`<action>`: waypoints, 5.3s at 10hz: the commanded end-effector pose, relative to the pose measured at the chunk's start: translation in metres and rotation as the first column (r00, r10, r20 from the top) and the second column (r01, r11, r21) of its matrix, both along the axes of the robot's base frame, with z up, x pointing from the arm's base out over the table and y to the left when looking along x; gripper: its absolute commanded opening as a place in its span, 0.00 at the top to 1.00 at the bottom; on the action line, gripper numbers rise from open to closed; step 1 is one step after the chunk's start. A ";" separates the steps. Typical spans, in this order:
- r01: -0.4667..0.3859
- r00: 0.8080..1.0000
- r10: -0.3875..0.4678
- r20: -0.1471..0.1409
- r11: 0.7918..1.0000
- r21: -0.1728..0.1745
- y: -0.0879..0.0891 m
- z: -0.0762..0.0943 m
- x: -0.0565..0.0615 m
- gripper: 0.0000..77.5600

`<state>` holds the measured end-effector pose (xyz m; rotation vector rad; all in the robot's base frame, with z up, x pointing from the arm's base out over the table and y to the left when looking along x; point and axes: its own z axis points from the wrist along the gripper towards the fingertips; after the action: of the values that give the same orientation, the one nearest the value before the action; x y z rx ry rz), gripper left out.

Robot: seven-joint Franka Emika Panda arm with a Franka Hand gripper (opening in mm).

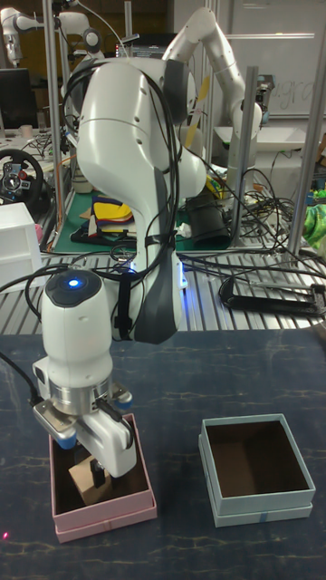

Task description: Move an object from one box to another

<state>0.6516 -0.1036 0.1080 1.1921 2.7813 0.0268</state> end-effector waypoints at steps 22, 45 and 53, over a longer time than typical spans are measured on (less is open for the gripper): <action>-0.051 0.999 0.051 -0.013 0.999 0.013 0.071 0.157 -0.039 0.98; -0.417 0.909 0.417 -0.008 0.909 -0.016 0.072 0.157 -0.039 0.98; -0.420 0.908 0.419 -0.017 0.907 -0.026 0.072 0.157 -0.039 0.98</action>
<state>0.6115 -0.0312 0.2632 0.5553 2.9829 0.0238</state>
